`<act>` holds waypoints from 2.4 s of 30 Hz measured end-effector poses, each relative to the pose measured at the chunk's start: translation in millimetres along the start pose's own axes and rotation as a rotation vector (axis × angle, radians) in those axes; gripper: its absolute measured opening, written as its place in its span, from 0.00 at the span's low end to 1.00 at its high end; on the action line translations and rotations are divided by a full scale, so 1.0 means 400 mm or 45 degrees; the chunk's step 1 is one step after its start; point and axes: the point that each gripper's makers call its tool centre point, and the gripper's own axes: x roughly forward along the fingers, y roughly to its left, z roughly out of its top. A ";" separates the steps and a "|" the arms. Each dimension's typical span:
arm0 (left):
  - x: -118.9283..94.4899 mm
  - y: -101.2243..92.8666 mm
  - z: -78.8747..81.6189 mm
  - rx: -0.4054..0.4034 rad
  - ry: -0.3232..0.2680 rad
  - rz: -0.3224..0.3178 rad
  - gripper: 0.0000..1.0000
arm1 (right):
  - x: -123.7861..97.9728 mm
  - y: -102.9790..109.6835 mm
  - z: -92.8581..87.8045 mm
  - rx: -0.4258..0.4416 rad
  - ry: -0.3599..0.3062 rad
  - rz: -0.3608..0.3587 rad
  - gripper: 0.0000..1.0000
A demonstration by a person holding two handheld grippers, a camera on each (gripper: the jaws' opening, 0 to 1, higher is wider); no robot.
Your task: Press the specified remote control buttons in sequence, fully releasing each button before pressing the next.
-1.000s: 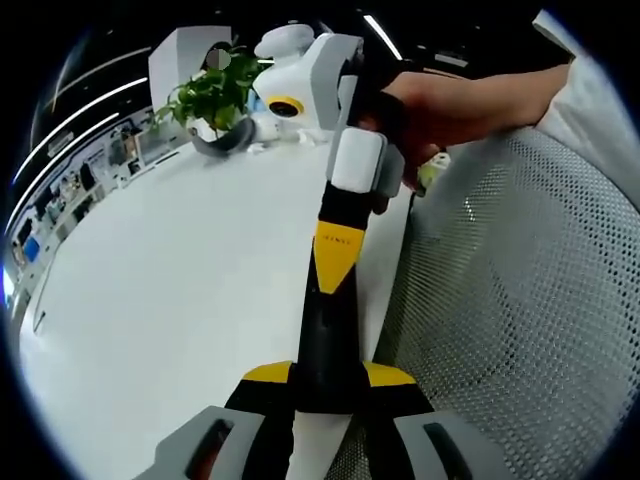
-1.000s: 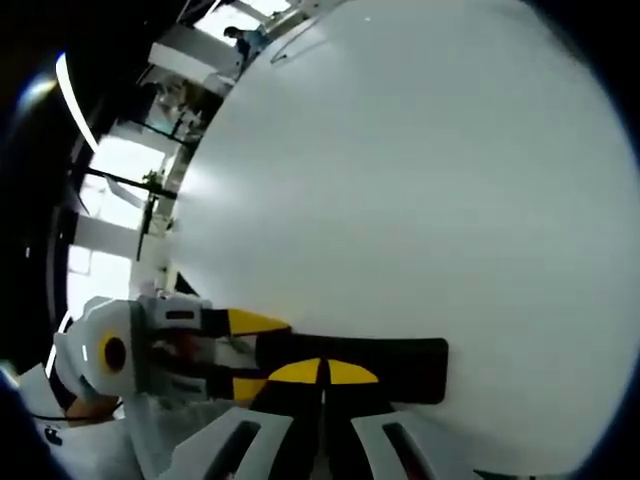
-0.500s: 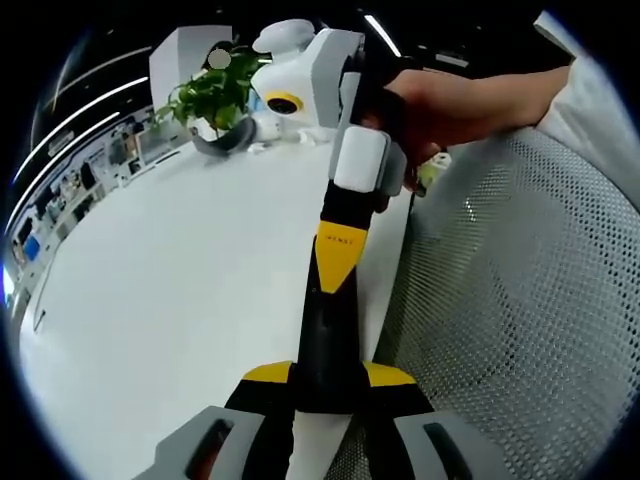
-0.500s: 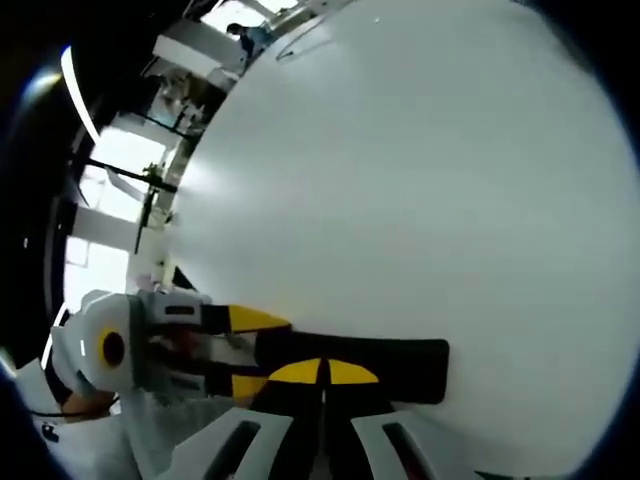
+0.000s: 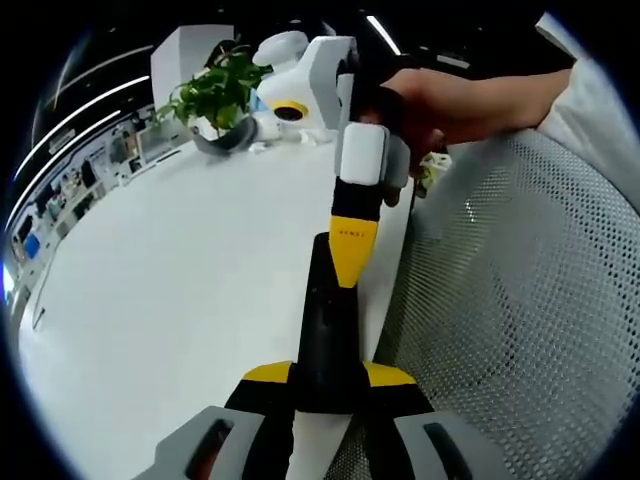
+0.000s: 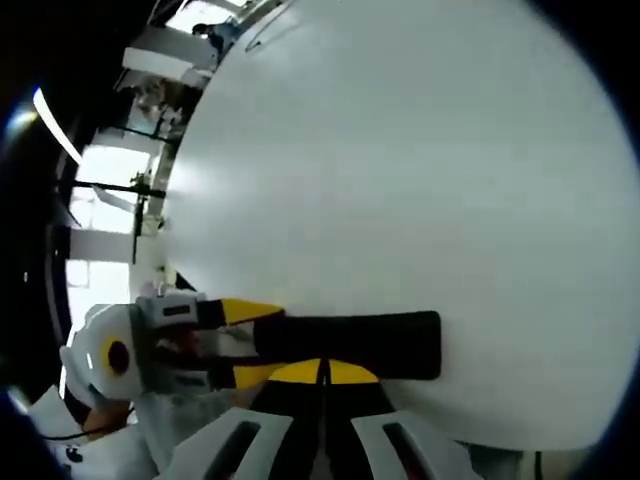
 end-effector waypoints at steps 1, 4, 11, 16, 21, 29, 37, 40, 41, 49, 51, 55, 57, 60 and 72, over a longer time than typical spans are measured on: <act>0.000 0.000 0.000 0.000 0.000 0.000 0.24 | 0.000 0.000 0.001 -0.003 -0.001 0.001 0.00; 0.000 0.000 0.000 0.002 0.001 0.001 0.24 | 0.000 -0.001 0.000 0.002 -0.002 0.005 0.00; -0.001 -0.001 0.001 0.010 0.001 0.002 0.24 | 0.003 0.001 -0.004 -0.043 -0.005 -0.022 0.00; 0.000 -0.001 0.000 0.011 0.000 0.001 0.24 | 0.004 -0.002 -0.004 -0.052 0.001 -0.020 0.00; 0.000 -0.003 0.001 0.014 -0.002 -0.002 0.24 | 0.008 0.000 -0.007 -0.101 0.007 -0.052 0.00; 0.000 -0.003 0.001 0.021 -0.005 -0.005 0.24 | 0.009 -0.004 -0.008 -0.120 0.015 -0.071 0.00; 0.000 -0.003 0.001 0.021 -0.006 -0.004 0.24 | 0.007 -0.002 -0.008 -0.114 0.008 -0.056 0.00; 0.000 -0.003 0.000 0.014 -0.006 -0.004 0.24 | 0.005 0.000 -0.007 -0.125 0.009 -0.064 0.00; 0.000 -0.003 0.000 0.011 -0.007 -0.004 0.24 | 0.005 0.001 -0.007 -0.129 0.008 -0.067 0.00; -0.001 -0.004 0.000 0.014 -0.012 -0.006 0.24 | -0.004 0.034 0.037 -0.182 -0.128 0.015 0.00; -0.001 -0.004 0.000 0.019 -0.012 -0.006 0.24 | 0.007 0.035 0.032 -0.179 -0.102 0.021 0.00; -0.001 -0.004 0.000 0.020 -0.013 -0.006 0.24 | 0.019 0.042 0.026 -0.200 -0.073 0.023 0.00; -0.001 -0.004 0.001 0.019 -0.013 -0.006 0.24 | 0.024 0.038 0.021 -0.204 -0.053 0.014 0.00; -0.001 -0.004 0.000 0.014 -0.012 -0.006 0.24 | 0.023 0.036 0.020 -0.199 -0.049 0.013 0.00; 0.000 -0.003 0.001 0.007 -0.014 -0.008 0.24 | 0.027 0.032 0.021 -0.198 -0.053 0.010 0.00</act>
